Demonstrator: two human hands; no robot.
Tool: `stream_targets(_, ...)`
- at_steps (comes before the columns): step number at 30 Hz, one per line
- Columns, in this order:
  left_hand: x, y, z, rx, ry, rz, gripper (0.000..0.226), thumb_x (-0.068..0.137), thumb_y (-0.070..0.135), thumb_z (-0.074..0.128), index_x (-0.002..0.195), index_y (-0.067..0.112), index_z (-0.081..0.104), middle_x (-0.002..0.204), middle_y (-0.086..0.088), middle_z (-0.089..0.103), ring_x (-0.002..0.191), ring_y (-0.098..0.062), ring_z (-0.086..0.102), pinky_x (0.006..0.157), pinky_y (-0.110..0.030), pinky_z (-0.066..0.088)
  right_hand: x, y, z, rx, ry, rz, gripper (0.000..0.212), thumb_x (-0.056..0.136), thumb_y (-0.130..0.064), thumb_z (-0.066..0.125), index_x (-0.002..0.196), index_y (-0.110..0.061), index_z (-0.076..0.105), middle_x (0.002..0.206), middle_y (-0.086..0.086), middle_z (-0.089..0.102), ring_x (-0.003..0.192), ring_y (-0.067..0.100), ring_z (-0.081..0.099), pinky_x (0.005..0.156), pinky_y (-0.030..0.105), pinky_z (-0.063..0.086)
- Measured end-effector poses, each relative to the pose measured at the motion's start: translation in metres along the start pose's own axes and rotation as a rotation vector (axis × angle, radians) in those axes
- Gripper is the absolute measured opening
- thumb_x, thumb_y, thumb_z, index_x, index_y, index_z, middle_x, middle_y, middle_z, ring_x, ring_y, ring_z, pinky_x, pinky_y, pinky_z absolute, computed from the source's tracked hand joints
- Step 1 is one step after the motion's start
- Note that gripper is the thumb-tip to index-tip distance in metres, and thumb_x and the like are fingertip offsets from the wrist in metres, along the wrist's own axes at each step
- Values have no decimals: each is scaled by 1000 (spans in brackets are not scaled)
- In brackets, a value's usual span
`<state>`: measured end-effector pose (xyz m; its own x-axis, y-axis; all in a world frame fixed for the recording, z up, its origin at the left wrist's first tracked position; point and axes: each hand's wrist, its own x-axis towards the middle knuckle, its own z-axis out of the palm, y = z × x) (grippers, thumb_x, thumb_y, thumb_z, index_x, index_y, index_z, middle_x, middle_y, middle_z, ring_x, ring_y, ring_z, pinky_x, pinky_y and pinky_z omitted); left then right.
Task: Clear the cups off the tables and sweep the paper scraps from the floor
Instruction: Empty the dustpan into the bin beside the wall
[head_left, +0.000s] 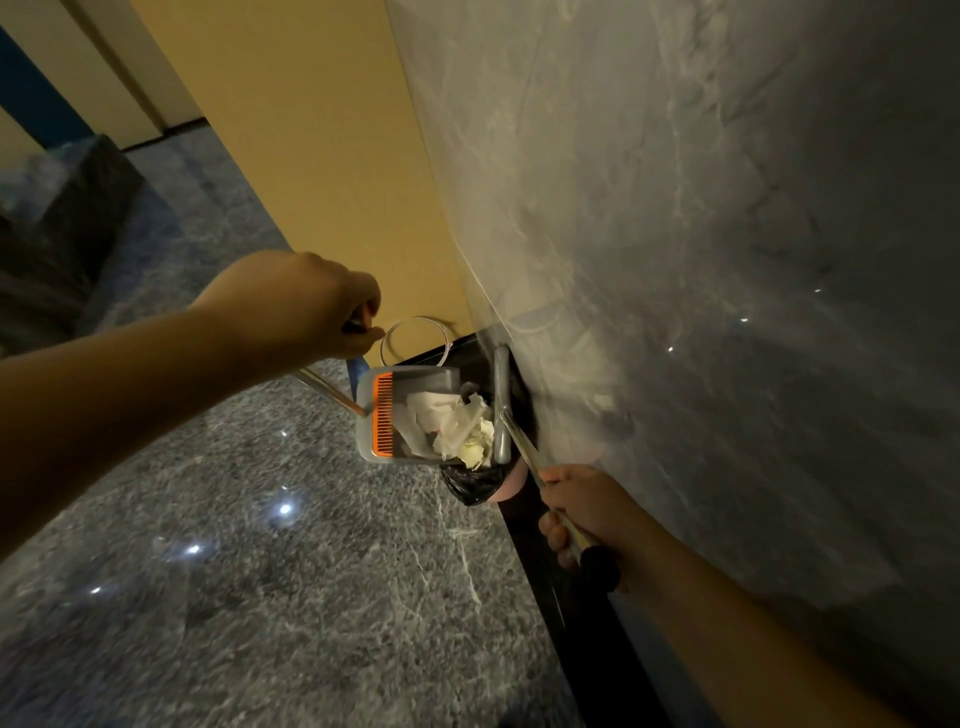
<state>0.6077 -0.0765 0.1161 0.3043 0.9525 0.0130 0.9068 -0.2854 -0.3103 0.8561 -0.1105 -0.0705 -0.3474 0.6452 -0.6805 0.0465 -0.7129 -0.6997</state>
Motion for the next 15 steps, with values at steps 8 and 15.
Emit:
stream_targets(8,3,-4,5,-10,19,-14,26,87,42,64,101,20,63,67,9,46,59,-13,51,58,-31,52,-9,-7,3,25,-54,-52,16,98,-4,38,101,-13,50,54,10,46,37,12,42,34,18,34)
stream_targets(15,5,1,7,4,33,-33,30,88,46,59,104,20,62,70,4,55,59,-15,53,57,-33,54,-7,-8,5,109,-108,-37,21,99,-8,40,117,-15,48,53,8,49,37,12,43,36,19,34)
